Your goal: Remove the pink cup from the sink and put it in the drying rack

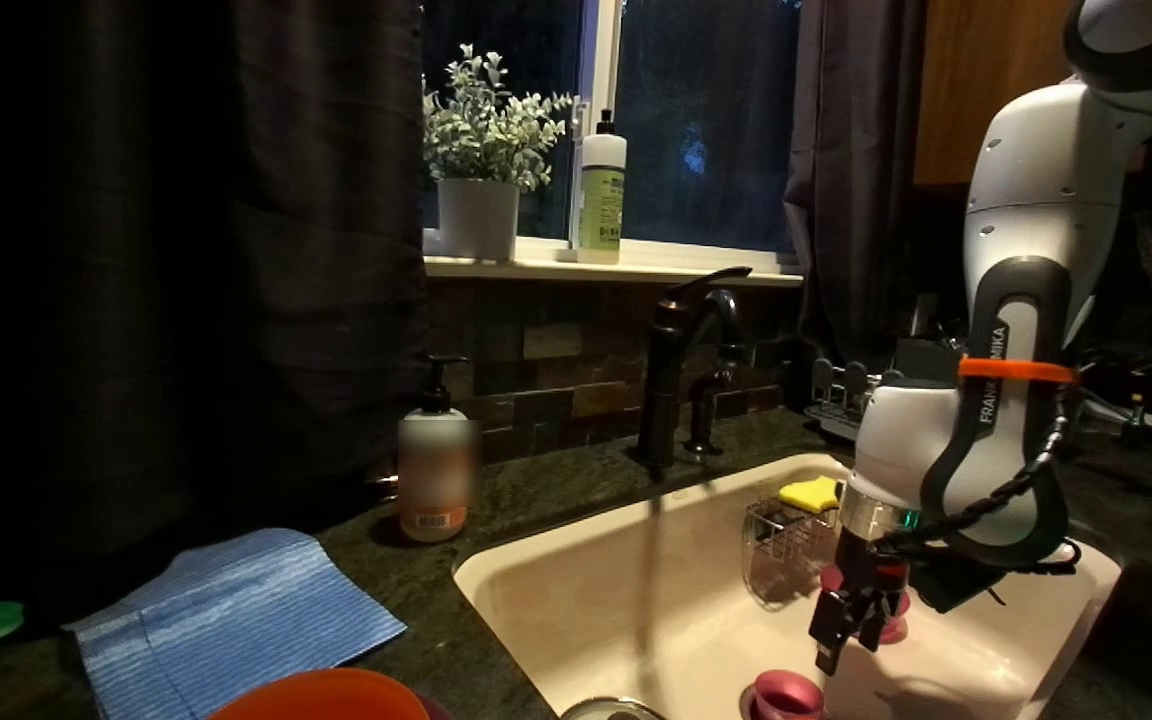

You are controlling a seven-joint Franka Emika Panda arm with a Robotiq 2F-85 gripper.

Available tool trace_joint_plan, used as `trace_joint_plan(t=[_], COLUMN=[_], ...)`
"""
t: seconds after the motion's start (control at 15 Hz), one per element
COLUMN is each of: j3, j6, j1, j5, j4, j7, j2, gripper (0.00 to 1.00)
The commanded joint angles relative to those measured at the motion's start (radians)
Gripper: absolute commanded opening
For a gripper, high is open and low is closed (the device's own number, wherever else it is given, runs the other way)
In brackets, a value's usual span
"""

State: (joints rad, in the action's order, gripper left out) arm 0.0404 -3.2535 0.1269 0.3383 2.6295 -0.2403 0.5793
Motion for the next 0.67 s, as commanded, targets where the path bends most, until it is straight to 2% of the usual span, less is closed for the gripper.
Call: trace_joint_plan(t=[0.0,0.2,0.6], j3=[0.086,0.12,0.139], j6=[-0.002,0.01,0.025], j1=[0.045,0.048,0.041], j5=[-0.145,-0.207,-0.264], j4=[-0.062,-0.1,-0.151], j7=[0.094,0.125,0.145], j2=[0.075,0.111,0.153], gripper=[1.0,1.0,1.0])
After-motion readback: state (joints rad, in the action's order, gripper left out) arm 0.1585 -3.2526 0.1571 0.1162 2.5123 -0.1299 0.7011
